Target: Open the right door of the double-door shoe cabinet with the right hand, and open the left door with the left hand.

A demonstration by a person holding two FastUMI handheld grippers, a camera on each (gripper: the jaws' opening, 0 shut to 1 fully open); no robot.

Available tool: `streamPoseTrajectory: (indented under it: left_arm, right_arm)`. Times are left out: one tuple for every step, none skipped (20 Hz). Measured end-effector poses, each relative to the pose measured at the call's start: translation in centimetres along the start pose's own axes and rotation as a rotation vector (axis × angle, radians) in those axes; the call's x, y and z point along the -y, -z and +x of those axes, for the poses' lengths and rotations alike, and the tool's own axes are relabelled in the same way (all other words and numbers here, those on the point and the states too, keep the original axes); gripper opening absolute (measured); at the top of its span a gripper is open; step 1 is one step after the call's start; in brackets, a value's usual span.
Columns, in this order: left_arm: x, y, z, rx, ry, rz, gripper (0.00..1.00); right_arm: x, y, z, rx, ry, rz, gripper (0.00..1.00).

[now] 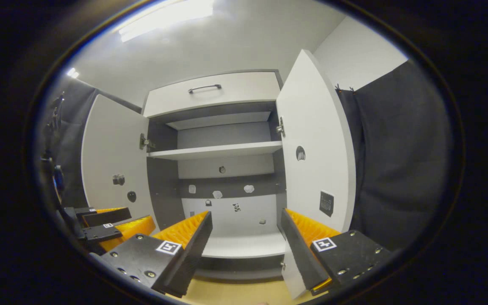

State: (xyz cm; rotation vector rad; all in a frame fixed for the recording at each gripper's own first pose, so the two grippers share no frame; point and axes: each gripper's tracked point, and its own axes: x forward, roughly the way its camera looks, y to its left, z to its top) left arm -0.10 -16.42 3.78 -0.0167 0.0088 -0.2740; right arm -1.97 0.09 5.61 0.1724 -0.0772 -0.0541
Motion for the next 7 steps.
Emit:
streamPoseTrajectory:
  left_arm:
    - [0.04, -0.06, 0.13, 0.004, -0.002, 0.0, 0.99]
    - [0.06, 0.0, 0.07, 0.006, -0.002, -0.007, 0.99]
    - [0.16, 0.1, 0.1, 0.003, 0.002, -0.014, 0.99]
    - [0.18, 0.23, -0.06, 0.002, 0.005, -0.016, 0.99]
    - [0.05, 0.34, -0.11, 0.0, 0.002, -0.013, 0.99]
    - [-0.15, 0.35, -0.22, -0.001, -0.003, -0.008, 0.99]
    - [-0.24, 0.36, -0.22, 0.0, -0.005, -0.005, 0.99]
  right_arm:
    - [-0.17, 0.06, 0.02, 0.001, -0.005, 0.0, 0.96]
    - [-0.32, -0.03, 0.06, 0.004, -0.009, -0.002, 0.96]
    - [-0.53, -0.04, 0.13, 0.007, -0.012, -0.004, 0.96]
    - [-0.77, 0.0, 0.15, 0.006, -0.02, -0.003, 0.96]
    - [-0.91, 0.07, 0.17, 0.006, -0.025, -0.001, 0.96]
    - [-0.93, 0.05, 0.21, 0.007, -0.027, 0.0, 0.92]
    - [-0.95, 0.09, 0.28, 0.009, -0.027, -0.001, 0.92]
